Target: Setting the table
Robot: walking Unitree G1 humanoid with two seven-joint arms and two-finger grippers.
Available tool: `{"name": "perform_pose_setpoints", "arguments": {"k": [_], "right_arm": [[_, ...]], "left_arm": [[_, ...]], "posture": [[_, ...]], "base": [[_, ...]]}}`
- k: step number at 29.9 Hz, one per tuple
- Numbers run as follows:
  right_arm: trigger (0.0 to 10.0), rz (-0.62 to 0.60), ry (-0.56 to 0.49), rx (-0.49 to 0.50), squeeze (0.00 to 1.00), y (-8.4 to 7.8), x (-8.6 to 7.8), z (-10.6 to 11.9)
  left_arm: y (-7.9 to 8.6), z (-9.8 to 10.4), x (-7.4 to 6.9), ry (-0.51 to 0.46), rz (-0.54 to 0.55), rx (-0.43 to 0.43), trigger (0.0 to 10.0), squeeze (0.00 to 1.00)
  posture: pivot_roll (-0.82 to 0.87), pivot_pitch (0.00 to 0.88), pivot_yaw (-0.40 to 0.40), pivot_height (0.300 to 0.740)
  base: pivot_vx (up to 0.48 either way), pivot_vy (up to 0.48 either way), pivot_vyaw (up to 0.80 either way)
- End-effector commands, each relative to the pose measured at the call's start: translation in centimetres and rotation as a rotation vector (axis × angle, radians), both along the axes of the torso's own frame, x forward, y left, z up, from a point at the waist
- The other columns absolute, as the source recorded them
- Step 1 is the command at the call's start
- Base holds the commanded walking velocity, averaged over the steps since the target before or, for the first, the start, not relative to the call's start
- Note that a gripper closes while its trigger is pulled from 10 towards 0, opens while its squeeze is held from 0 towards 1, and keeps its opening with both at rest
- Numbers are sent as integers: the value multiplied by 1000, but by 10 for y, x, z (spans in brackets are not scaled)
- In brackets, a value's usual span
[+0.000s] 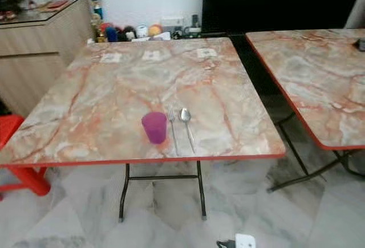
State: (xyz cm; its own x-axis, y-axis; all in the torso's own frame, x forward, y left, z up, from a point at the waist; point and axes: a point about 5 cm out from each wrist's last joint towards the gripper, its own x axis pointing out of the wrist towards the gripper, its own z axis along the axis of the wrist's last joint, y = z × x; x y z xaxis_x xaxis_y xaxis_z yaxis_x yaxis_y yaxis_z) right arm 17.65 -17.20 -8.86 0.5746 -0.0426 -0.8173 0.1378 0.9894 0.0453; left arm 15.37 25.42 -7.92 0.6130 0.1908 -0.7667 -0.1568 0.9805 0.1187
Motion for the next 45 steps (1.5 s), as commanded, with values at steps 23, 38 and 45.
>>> {"name": "perform_pose_setpoints", "arguments": {"k": [23,38,45], "right_arm": [[10000,4,-7,7,0,3,3,1],[10000,13,-9,8,0,4,4,2],[10000,24,-1,-1,0,2,2,1]], "left_arm": [[4,-1,-10,-38,48,-17,10000,0],[3,0,-9,-68,54,-34,10000,0],[1,3,-6,-143,78,-68,10000,0]], "posture": [[100,87,44,740],[104,90,42,740],[116,98,28,740]], "base": [[0,-43,0],[0,-349,0],[0,0,0]]}}
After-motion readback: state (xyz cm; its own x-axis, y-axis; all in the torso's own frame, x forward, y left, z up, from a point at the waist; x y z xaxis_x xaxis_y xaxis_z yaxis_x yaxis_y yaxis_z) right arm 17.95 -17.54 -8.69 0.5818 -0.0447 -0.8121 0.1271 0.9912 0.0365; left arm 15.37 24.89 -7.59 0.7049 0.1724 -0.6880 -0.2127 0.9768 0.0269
